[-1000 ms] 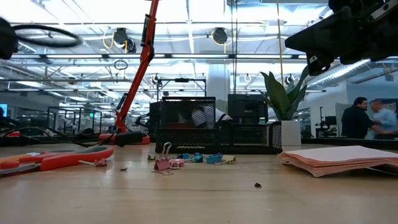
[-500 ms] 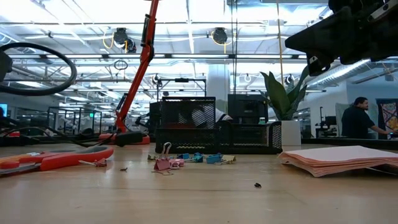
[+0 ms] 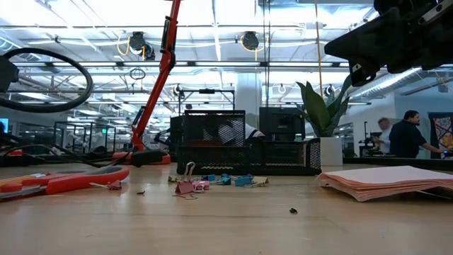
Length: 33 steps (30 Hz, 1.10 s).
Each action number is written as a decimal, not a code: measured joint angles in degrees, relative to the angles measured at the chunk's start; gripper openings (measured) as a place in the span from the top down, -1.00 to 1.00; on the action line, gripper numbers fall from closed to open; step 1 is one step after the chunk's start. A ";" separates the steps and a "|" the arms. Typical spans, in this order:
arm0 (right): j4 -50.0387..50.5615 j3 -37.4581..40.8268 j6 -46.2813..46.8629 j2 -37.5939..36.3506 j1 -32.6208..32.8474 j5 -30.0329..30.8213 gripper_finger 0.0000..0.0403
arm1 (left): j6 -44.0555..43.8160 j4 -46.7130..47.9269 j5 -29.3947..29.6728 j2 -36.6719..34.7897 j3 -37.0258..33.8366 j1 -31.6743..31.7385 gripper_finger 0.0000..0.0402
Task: Pick and place office supplies into organizer
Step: Put the black pen into the desk organizer
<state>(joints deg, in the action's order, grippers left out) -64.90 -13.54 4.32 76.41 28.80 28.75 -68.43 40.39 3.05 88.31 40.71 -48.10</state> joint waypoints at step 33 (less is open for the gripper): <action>-0.01 0.00 0.37 0.00 0.00 0.01 0.98 | 38.43 -16.90 18.99 -23.98 -0.20 12.42 0.80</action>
<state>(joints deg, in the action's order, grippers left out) -64.90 -13.54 4.69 76.41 28.80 28.75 -30.00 23.49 22.04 64.33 40.51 -35.67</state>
